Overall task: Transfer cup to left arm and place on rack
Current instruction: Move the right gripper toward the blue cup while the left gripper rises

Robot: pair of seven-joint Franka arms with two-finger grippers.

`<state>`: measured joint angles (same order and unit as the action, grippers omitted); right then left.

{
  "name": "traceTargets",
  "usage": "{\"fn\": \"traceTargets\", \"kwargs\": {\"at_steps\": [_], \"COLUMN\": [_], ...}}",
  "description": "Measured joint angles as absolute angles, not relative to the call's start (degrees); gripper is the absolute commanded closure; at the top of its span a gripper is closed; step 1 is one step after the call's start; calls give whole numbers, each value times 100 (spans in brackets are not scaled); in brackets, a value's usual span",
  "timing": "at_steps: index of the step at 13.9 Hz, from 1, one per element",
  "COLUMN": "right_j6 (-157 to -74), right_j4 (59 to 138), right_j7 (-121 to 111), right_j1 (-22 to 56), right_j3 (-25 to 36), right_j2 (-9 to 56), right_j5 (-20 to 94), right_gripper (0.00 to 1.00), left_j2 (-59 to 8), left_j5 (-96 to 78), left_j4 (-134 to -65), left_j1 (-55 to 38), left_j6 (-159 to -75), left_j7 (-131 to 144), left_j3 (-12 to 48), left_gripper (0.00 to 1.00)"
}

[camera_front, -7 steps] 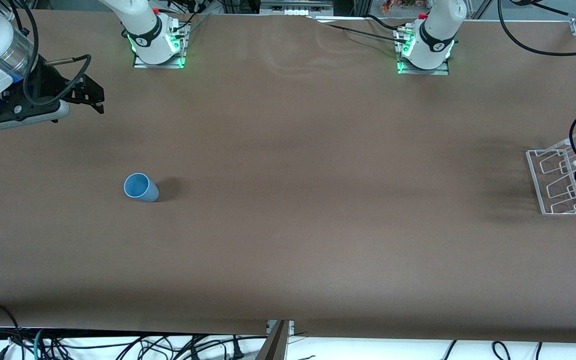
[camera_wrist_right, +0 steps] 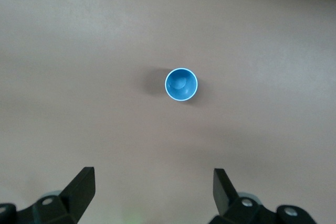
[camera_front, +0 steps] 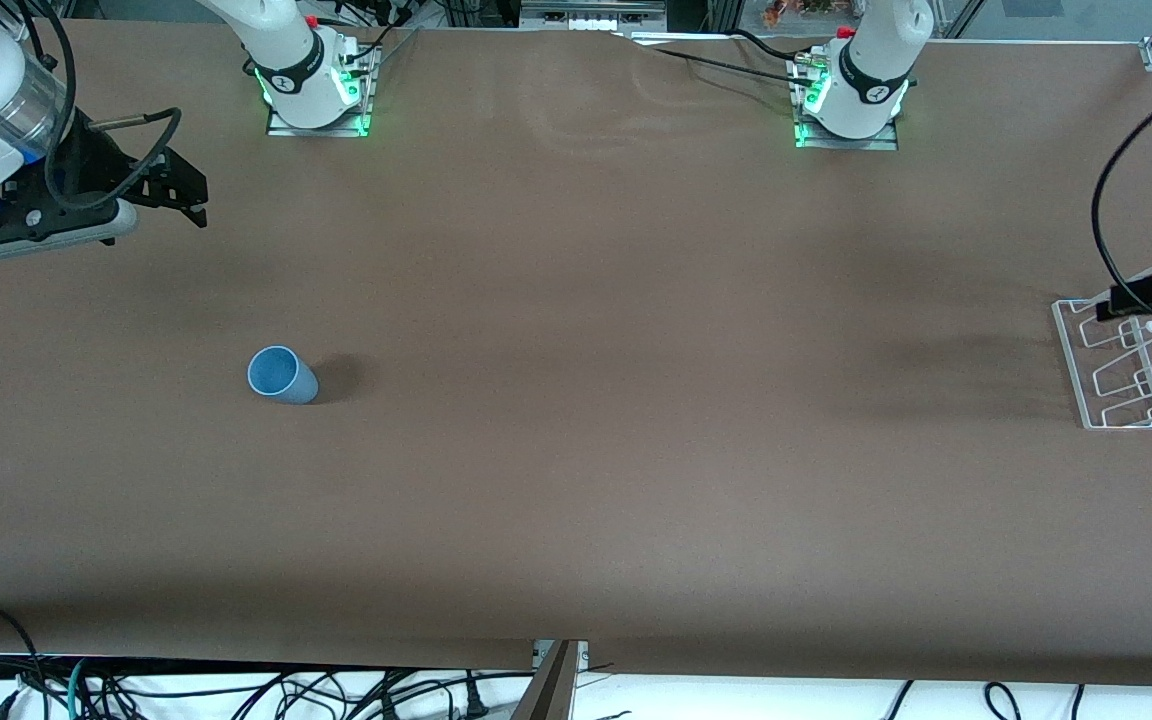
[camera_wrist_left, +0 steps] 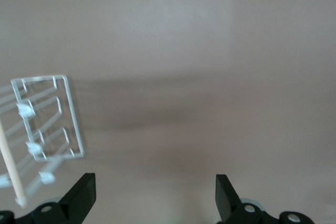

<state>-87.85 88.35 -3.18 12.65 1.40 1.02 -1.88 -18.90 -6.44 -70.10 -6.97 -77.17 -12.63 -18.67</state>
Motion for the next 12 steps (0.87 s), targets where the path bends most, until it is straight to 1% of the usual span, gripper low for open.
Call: {"fn": "traceTargets", "kwargs": {"at_steps": [2, 4, 6, 8, 12], "right_j6": [-8785, -8785, -8784, -8785, -8750], "right_j4": [8741, 8709, 8708, 8708, 8708], "right_j7": [-310, -310, -307, -306, -307], "right_j1": [1259, 1240, 1233, 1232, 1234], "right_j3": [165, 180, 180, 180, 171], "right_j2": [100, 99, 100, 101, 115], "right_j5": [-188, -188, -188, -188, -188], "right_gripper": [1, 1, 1, 1, 1], "left_j2": [-1576, -1245, -914, -797, -782], "left_j5": [-500, -498, -528, -530, -516], "left_j4": [-7163, -7226, -7612, -7880, -7958], "left_j1": [-699, -696, -691, -667, -615], "left_j6": [-7689, -7673, -7663, -7743, -7782], "left_j7": [-988, -954, -954, -954, -954], "left_j3": [-1500, -1370, -1310, -1301, -1270], "left_gripper": [0, 0, 0, 0, 0]}}
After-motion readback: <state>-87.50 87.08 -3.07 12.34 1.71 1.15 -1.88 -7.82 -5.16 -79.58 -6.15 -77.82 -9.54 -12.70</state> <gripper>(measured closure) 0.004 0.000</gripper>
